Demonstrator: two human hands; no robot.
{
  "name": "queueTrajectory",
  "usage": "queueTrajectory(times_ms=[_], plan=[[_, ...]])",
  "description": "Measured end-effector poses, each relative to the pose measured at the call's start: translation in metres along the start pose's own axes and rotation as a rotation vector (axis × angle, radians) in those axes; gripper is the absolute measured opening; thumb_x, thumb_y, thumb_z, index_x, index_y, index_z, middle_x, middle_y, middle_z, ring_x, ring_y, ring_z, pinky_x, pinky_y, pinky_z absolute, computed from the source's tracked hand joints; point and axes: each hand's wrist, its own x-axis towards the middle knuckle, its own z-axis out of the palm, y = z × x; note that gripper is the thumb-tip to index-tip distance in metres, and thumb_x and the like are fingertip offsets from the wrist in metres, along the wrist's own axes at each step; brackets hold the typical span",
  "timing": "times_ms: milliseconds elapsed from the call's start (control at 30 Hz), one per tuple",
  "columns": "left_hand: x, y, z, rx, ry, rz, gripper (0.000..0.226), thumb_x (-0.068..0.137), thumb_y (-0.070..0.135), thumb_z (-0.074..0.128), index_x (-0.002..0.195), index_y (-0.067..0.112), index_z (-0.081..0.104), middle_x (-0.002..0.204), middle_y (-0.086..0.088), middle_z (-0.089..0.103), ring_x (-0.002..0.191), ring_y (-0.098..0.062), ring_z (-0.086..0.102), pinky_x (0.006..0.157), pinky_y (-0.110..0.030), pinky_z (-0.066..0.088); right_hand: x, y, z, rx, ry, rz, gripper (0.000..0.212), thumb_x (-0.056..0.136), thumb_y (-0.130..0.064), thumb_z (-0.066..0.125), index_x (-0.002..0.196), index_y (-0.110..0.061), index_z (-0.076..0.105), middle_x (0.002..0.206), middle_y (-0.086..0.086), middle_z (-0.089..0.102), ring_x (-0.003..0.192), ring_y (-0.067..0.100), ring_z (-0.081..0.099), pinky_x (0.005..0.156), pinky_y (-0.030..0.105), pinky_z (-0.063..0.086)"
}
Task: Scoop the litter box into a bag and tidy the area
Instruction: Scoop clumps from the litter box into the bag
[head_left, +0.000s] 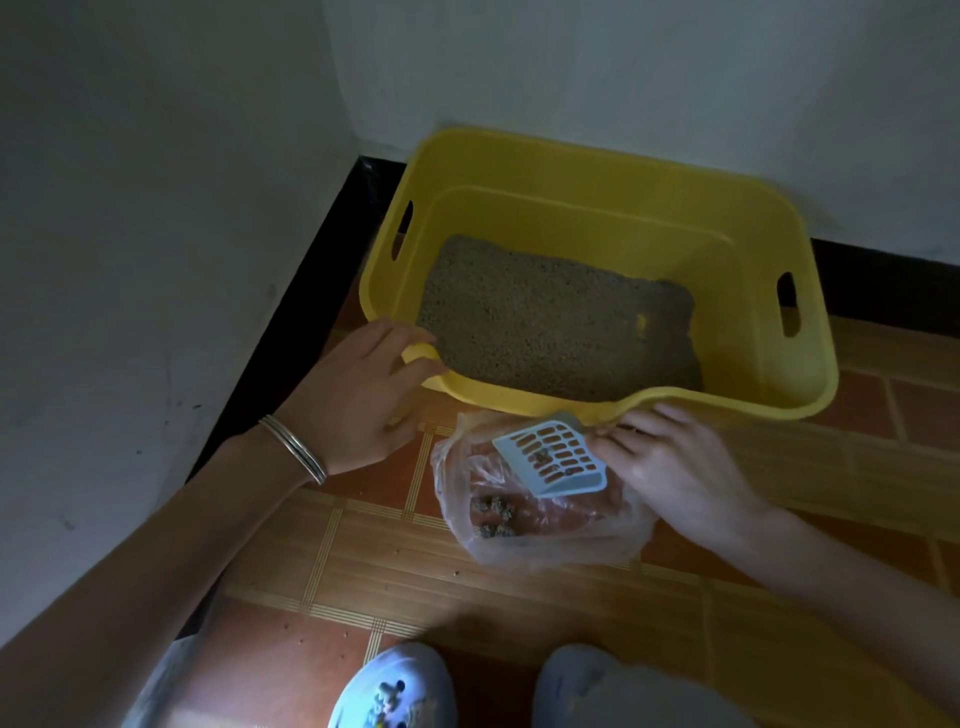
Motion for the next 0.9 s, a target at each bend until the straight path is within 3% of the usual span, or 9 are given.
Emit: queueTrajectory(times_ms=[533,667,833,900], plan=[[0.000,0.003,-0.001,0.009,-0.027,-0.020,0.047,0.074,0.036,0.045,0.112,0.014,0.062,0.121,-0.013,0.053,0.111,-0.031,0.049,0.091,-0.044,0.044,-0.002,0.003,0.009,-0.016,0.075,-0.100,0.030,0.058,-0.015,0.082,0.086,-0.010,0.072,0.084,0.003,0.073,0.076,0.018,0.067,0.063,0.026,0.050],[0.000,0.002,-0.001,0.009,-0.028,-0.015,0.048,0.076,0.039,0.044,0.114,0.015,0.061,0.121,-0.011,0.053,0.112,-0.029,0.049,0.092,-0.043,0.043,-0.003,0.011,-0.008,0.086,0.137,0.030,0.031,0.057,-0.010,0.081,0.087,-0.012,0.073,0.084,0.000,0.073,0.077,0.018,0.068,0.062,0.028,0.052],[0.004,-0.005,-0.003,-0.012,-0.009,-0.028,0.051,0.080,0.045,0.041,0.122,0.019,0.057,0.118,-0.002,0.057,0.109,-0.021,0.050,0.093,-0.037,0.039,0.003,0.032,-0.022,0.278,0.124,0.330,0.038,0.055,-0.014,0.087,0.090,-0.016,0.073,0.075,0.001,0.071,0.066,0.019,0.066,0.052,0.032,0.054],[0.009,-0.010,-0.004,-0.017,0.003,-0.026,0.048,0.085,0.047,0.040,0.121,0.020,0.057,0.112,0.002,0.061,0.104,-0.017,0.052,0.095,-0.031,0.034,0.010,0.038,-0.024,0.351,0.116,0.435,0.039,0.056,-0.016,0.087,0.092,-0.018,0.073,0.075,0.002,0.070,0.060,0.014,0.062,0.048,0.026,0.050]])
